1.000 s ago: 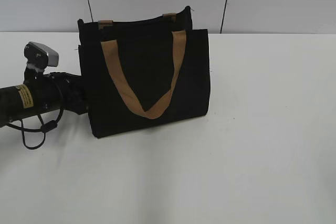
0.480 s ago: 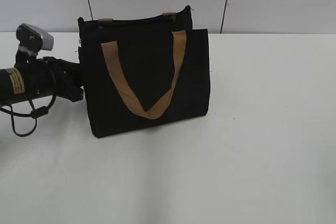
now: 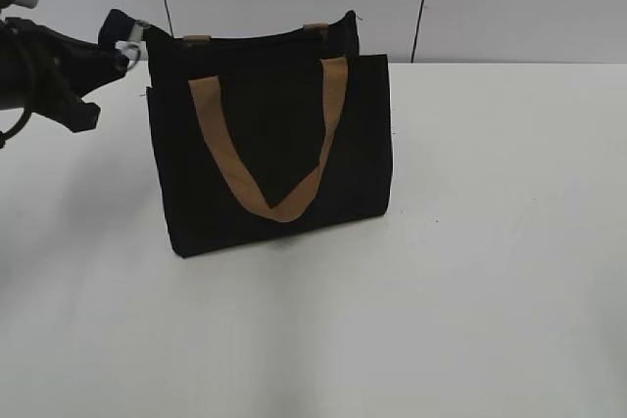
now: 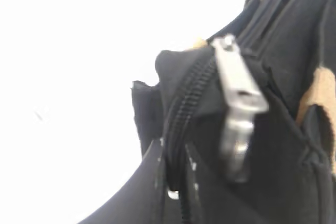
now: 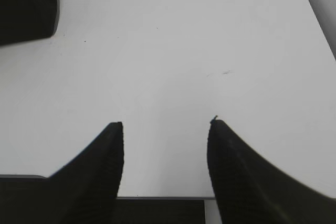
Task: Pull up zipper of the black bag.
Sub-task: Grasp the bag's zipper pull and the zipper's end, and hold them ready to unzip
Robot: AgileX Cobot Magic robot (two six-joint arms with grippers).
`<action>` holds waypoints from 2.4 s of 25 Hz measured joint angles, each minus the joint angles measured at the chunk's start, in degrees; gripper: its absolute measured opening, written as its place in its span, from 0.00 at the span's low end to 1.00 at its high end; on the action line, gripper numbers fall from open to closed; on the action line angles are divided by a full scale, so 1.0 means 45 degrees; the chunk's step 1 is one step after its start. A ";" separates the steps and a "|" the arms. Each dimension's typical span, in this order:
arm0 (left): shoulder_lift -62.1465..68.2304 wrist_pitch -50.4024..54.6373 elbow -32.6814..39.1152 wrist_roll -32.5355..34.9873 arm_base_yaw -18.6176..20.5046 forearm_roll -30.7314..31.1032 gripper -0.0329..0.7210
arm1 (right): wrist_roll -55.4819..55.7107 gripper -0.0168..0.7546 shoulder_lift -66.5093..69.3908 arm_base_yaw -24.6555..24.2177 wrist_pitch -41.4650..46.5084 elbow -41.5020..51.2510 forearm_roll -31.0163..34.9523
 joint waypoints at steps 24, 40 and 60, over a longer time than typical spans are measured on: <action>-0.1315 -0.0156 0.0000 -0.0101 0.0000 0.0164 0.07 | 0.0000 0.53 0.0000 0.0000 0.0000 0.0000 0.0083; -0.1315 -0.1002 0.0000 -0.0101 0.0000 -0.0906 0.07 | -0.4038 0.53 0.3226 0.0000 -0.1575 -0.1069 0.2891; -0.1315 -0.1072 0.0000 -0.0101 0.0000 -0.1179 0.07 | -1.4390 0.55 1.2944 0.0982 -0.5335 -0.3015 1.2023</action>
